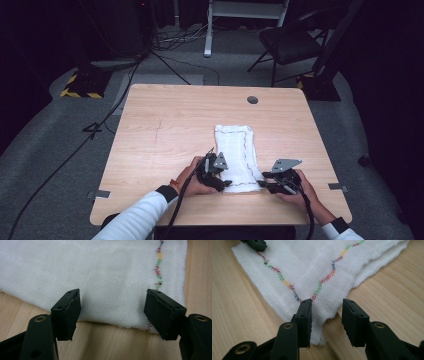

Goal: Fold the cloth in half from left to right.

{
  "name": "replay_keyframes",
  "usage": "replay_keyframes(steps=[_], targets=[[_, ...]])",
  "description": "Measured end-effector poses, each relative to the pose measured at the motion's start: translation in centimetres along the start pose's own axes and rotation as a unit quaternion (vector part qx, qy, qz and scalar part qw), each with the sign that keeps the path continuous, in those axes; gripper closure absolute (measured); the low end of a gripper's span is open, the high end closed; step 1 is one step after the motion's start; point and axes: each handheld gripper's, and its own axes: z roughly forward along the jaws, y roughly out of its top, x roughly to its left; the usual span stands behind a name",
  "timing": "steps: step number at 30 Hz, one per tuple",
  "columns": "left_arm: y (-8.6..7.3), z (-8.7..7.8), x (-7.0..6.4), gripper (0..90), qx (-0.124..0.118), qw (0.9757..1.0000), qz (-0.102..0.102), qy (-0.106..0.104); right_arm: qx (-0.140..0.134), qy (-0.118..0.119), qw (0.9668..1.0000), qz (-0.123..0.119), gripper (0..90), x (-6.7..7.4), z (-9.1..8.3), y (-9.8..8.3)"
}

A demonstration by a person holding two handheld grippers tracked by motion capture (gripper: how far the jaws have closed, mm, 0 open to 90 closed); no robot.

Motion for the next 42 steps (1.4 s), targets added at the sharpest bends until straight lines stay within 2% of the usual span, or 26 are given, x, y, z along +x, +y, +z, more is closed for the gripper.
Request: replay_keyframes(steps=[3,8,12,14,17,20,23,25,27,33,35,37,39,42], targets=[[-0.6,-0.5,-0.5,29.9,-0.003,1.0000,0.000,0.004,0.001,0.003,1.0000,-0.003,59.4,0.7,0.0,0.1],[-1.2,-1.5,-0.9,28.7,-0.013,0.9999,-0.002,0.009,0.005,0.002,0.9999,-0.016,52.0,1.2,0.0,0.3],[-1.2,-2.9,-0.5,26.3,-0.030,0.9994,-0.014,0.012,-0.008,-0.005,0.9998,-0.019,49.2,0.9,-0.4,0.6],[-1.3,-3.5,-0.2,20.3,-0.031,0.9991,-0.019,0.023,-0.017,-0.015,0.9997,-0.012,47.4,0.5,-0.8,0.8],[-1.3,-4.3,0.8,20.9,-0.048,0.9978,-0.037,0.027,-0.038,-0.030,0.9988,0.001,47.2,-0.5,-1.5,1.4],[-1.0,-4.9,1.8,20.8,-0.059,0.9966,-0.047,0.032,-0.048,-0.048,0.9977,0.003,46.7,-1.5,-1.8,2.0],[-0.8,-4.9,2.8,20.2,-0.054,0.9967,-0.047,0.039,-0.055,-0.059,0.9967,0.010,45.7,-2.6,-1.7,2.7],[-0.6,-4.8,3.6,20.1,-0.052,0.9963,-0.054,0.041,-0.058,-0.062,0.9963,0.014,45.5,-3.2,-1.5,3.3],[-0.4,-4.6,4.4,19.9,-0.047,0.9961,-0.053,0.052,-0.060,-0.068,0.9958,0.013,45.5,-3.8,-1.1,3.9],[1.0,-3.5,7.2,20.6,-0.050,0.9934,-0.074,0.073,-0.059,-0.075,0.9952,0.020,46.4,-5.7,1.0,6.2],[1.5,-2.7,8.2,20.9,-0.042,0.9924,-0.078,0.085,-0.055,-0.079,0.9952,0.020,46.8,-6.3,2.0,7.0],[1.9,-1.8,9.3,21.5,-0.036,0.9916,-0.090,0.086,-0.052,-0.081,0.9951,0.025,47.1,-7.0,3.0,7.7],[2.1,-0.9,10.4,22.0,-0.030,0.9895,-0.100,0.100,-0.049,-0.083,0.9948,0.030,47.5,-7.6,4.0,8.3],[2.3,0.2,11.9,22.6,-0.031,0.9861,-0.123,0.107,-0.046,-0.084,0.9943,0.048,47.9,-8.6,5.3,8.9]])
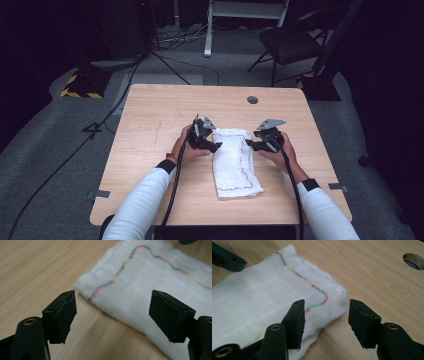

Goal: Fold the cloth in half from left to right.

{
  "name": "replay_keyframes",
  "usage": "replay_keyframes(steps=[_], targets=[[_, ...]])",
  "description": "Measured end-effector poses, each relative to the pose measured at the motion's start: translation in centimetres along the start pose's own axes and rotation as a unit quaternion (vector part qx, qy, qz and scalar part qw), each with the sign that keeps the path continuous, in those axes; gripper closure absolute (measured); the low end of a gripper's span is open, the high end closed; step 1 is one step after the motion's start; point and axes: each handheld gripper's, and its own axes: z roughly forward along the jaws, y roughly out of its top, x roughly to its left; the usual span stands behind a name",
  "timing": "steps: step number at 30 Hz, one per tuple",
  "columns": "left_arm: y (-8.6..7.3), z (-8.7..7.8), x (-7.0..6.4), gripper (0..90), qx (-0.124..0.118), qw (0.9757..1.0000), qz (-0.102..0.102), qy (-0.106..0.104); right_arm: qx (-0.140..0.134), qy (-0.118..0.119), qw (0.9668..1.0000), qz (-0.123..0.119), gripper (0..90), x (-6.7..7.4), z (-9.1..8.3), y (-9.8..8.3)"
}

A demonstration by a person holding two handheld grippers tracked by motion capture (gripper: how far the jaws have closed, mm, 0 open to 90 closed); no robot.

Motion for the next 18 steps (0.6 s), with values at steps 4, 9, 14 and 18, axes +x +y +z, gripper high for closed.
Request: replay_keyframes(steps=[4,9,14,18], targets=[[0.3,1.4,1.0,24.8,0.009,0.9998,-0.016,0.004,0.006,0.001,0.9998,0.019,47.8,-0.7,1.6,0.5],[0.3,2.6,1.4,25.4,0.014,0.9994,-0.031,-0.003,0.019,-0.003,0.9991,0.038,47.6,-1.2,3.4,0.8],[0.2,3.0,1.7,23.5,0.023,0.9989,-0.038,-0.012,0.031,-0.003,0.9988,0.038,47.4,-1.2,4.5,1.1],[0.3,3.2,1.7,22.1,0.023,0.9991,-0.033,-0.015,0.035,0.010,0.9981,0.050,47.9,-1.4,5.0,1.4]])
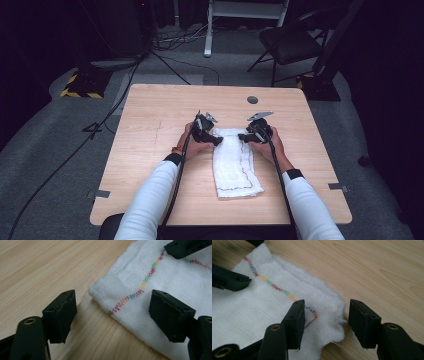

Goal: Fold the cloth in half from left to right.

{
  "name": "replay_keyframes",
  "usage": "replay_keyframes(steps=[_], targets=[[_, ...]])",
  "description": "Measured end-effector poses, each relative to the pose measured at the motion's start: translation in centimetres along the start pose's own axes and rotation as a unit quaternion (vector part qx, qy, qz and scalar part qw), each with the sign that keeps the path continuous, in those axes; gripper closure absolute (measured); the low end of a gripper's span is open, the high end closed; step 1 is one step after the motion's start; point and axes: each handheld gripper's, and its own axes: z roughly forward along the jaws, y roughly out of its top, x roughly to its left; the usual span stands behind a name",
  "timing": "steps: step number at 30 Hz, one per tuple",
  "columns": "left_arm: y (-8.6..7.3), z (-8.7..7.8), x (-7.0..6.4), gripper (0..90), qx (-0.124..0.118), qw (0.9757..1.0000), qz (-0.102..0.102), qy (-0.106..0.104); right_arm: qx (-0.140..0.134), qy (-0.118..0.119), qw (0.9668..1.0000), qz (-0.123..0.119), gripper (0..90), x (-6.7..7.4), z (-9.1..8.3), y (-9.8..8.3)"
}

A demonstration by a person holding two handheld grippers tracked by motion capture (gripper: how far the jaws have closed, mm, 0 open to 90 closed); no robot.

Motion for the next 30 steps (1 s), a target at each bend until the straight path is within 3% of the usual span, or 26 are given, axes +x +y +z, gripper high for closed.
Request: replay_keyframes(steps=[4,9,12,14,20,25,30], targets=[[0.2,0.0,0.1,22.8,0.005,0.9999,0.010,-0.004,-0.002,0.026,0.9997,0.003,58.1,-0.2,0.2,0.0],[0.3,-0.3,-0.1,52.8,0.004,0.9988,0.024,-0.043,0.004,0.043,0.9990,-0.006,75.5,0.0,0.1,0.2],[0.4,-0.3,0.2,67.4,0.005,0.9982,0.013,-0.058,0.009,0.042,0.9990,-0.015,80.0,0.3,0.1,0.4],[0.6,-0.3,0.2,73.4,0.007,0.9979,0.019,-0.061,0.011,0.033,0.9990,-0.027,81.8,0.5,0.1,0.5],[1.5,-0.2,0.2,81.1,0.010,0.9988,0.043,-0.021,-0.009,0.003,0.9990,-0.043,83.3,0.7,-0.2,1.1],[2.8,-0.8,0.4,81.8,-0.011,0.9988,0.048,0.008,-0.035,-0.014,0.9985,-0.040,83.7,0.5,-0.8,1.9],[4.3,-2.3,0.4,81.9,-0.035,0.9975,0.058,0.020,-0.070,-0.030,0.9961,-0.045,83.8,0.4,-2.4,3.1]])
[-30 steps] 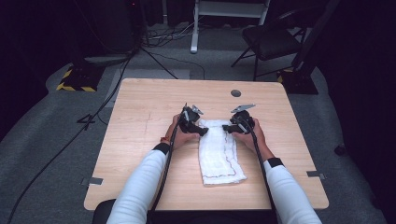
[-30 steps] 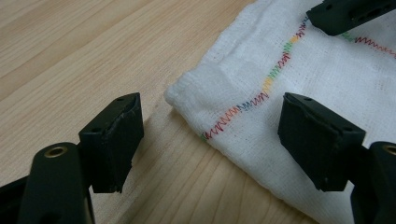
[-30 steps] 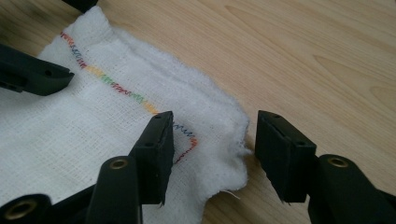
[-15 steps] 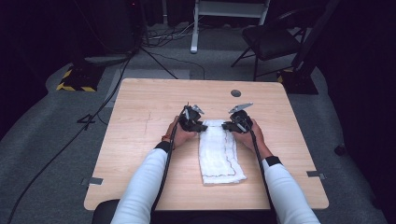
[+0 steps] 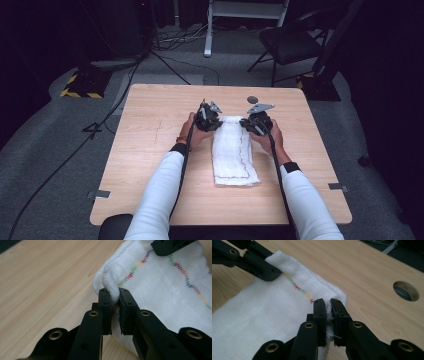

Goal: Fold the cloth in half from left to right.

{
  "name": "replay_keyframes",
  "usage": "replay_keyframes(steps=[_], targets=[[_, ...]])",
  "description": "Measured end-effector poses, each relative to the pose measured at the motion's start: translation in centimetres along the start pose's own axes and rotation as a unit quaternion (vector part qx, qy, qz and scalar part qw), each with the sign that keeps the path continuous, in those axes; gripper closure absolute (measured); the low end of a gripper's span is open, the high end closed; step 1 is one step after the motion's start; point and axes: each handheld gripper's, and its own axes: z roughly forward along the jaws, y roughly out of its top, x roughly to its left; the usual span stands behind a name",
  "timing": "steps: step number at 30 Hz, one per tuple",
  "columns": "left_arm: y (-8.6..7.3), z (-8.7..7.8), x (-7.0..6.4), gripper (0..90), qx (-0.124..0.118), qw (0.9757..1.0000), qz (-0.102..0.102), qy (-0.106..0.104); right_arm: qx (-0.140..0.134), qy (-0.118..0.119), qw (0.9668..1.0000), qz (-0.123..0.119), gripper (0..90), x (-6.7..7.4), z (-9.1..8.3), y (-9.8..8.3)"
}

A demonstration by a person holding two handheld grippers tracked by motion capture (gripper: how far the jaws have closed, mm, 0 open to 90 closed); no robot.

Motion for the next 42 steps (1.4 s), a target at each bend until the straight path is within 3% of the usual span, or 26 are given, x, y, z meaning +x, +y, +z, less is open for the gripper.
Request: replay_keyframes(steps=[7,14,16,19,26,34,42], targets=[[0.8,-1.7,-0.1,81.8,-0.029,0.9995,0.015,0.003,-0.028,-0.007,0.9994,-0.018,83.9,0.1,-1.9,1.2],[0.0,-3.6,-1.3,81.0,-0.049,0.9979,0.038,-0.016,-0.043,0.008,0.9984,-0.037,84.1,1.0,-3.8,0.8],[-0.6,-4.2,-1.7,80.5,-0.054,0.9973,0.044,-0.024,-0.050,0.020,0.9976,-0.045,84.2,1.5,-4.5,0.4],[-1.4,-5.0,-2.8,80.5,-0.051,0.9957,0.070,-0.031,-0.052,0.037,0.9962,-0.059,84.2,2.4,-5.5,-0.3],[-3.5,-6.8,-5.5,80.4,-0.061,0.9920,0.091,-0.063,-0.058,0.076,0.9920,-0.084,84.2,4.1,-7.7,-2.3],[-5.4,-7.5,-7.8,78.9,-0.040,0.9898,0.116,-0.072,-0.052,0.108,0.9878,-0.099,84.0,6.0,-9.1,-4.4],[-6.6,-6.9,-9.8,77.0,-0.023,0.9868,0.130,-0.094,-0.029,0.127,0.9869,-0.095,83.5,6.4,-9.3,-6.9]])
